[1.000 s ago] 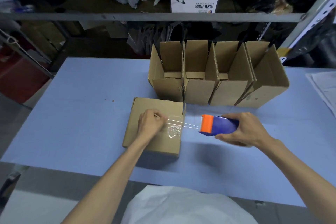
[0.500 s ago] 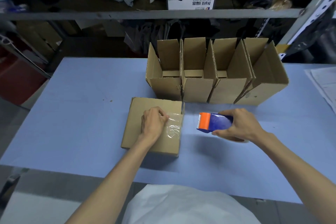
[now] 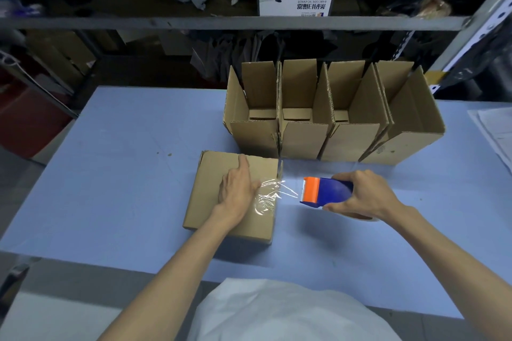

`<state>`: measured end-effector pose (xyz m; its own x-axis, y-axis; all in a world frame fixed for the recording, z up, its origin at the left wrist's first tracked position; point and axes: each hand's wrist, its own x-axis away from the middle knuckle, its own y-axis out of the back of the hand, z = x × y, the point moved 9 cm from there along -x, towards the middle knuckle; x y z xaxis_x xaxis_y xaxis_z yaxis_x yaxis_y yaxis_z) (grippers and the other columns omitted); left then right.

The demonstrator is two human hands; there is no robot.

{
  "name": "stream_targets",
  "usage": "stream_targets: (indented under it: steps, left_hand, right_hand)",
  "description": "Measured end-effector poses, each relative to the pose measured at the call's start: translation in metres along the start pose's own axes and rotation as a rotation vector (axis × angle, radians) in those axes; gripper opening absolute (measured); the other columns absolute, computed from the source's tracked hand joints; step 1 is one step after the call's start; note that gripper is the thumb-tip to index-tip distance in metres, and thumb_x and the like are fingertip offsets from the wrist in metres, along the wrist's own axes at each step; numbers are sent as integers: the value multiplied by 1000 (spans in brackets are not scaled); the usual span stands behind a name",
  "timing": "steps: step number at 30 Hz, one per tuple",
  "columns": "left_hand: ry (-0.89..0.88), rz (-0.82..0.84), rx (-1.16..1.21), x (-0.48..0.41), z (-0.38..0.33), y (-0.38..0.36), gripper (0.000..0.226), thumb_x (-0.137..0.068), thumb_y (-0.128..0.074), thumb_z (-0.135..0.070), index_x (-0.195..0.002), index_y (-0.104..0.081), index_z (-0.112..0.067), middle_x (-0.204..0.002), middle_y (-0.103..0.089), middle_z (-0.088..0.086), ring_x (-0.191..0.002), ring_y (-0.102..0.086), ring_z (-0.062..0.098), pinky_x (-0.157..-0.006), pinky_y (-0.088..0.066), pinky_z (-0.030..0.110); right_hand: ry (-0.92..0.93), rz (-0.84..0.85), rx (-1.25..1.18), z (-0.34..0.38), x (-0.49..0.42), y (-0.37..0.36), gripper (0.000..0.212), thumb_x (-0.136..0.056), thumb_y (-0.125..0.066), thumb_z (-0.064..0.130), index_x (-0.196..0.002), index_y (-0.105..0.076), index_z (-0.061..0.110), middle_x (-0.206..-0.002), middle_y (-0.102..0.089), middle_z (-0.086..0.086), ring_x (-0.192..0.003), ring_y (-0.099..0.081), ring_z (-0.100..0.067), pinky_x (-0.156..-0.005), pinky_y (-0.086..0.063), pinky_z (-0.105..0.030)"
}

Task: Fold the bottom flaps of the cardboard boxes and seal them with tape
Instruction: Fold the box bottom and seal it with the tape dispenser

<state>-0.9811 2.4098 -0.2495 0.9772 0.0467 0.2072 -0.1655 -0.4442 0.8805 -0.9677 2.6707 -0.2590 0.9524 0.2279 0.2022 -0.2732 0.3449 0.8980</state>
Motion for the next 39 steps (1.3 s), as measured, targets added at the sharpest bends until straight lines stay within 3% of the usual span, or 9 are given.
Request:
stream_targets:
  steps: [5, 13, 16, 19, 21, 25, 32, 37, 39]
  left_hand:
    - [4, 29, -112, 0, 7, -7, 39, -93, -59, -34, -112, -43, -4, -101, -64, 21, -94, -58, 41, -75, -44, 42]
    - [92, -65, -368, -11, 30, 5, 74, -73, -56, -76, -111, -50, -13, -95, -68, 8, -89, -65, 30, -64, -37, 32]
    - [-61, -117, -38, -8, 20, 4, 42, -75, -73, -52, -94, -54, -19, -82, -61, -5, -77, -60, 20, -65, -41, 32]
    - [-234, 16, 293, 0, -1, -12, 20, -72, -81, -23, -85, -65, -22, -73, -55, -7, -65, -51, 8, -68, -47, 32]
    - [-258, 99, 326, 3, -3, -25, 23, -69, -83, -23, -87, -70, -24, -76, -57, -7, -63, -50, 5, -69, -48, 28]
    - [-247, 46, 354, 1, 7, -28, 25, -66, -85, -25, -86, -71, -32, -75, -58, -10, -65, -51, 3, -64, -41, 16]
    - [-267, 28, 427, -1, 8, -33, 25, -67, -85, -20, -90, -74, -25, -76, -56, -11, -69, -52, 4, -65, -40, 12]
    - [-252, 22, 471, 1, 10, -30, 25, -69, -84, -15, -92, -75, -19, -78, -57, -7, -68, -51, 4, -66, -40, 13]
    - [-273, 41, 473, 4, 10, -27, 26, -72, -82, -16, -96, -74, -21, -80, -57, -6, -70, -50, 5, -68, -41, 15]
  right_hand:
    - [15, 10, -6, 6, -1, -1, 70, -57, -75, 70, -112, -62, 28, -96, -70, 12, -77, -55, -5, -59, -41, -17]
    - [48, 46, 36, 13, -4, -6, 66, -59, -71, 70, -109, -61, 28, -96, -70, 11, -85, -63, -12, -67, -53, -27]
    - [53, 48, 58, 16, -4, -10, 65, -54, -64, 73, -101, -64, 28, -88, -70, 12, -79, -62, -12, -65, -54, -31]
    - [66, 57, 89, 20, -7, -15, 63, -52, -60, 73, -95, -64, 28, -79, -67, 12, -73, -60, -12, -61, -51, -27]
    - [71, 60, 85, 23, -8, -17, 62, -54, -64, 73, -96, -63, 28, -81, -68, 11, -75, -60, -12, -61, -51, -26]
    - [63, 40, 39, 26, -10, -17, 63, -60, -70, 71, -104, -63, 27, -93, -70, 11, -85, -62, -12, -63, -51, -25]
    - [-1, 188, 178, 36, -24, -36, 66, -58, -73, 69, -102, -61, 21, -94, -67, 4, -78, -55, -15, -54, -36, -22]
    - [102, 231, 486, 82, -34, -54, 25, -74, -68, 38, -82, -54, 20, -88, -66, -3, -76, -62, -27, -59, -36, -26]
    - [57, 192, 471, 80, -34, -42, 32, -70, -70, 43, -75, -50, 18, -75, -59, -2, -70, -59, -27, -57, -36, -26]
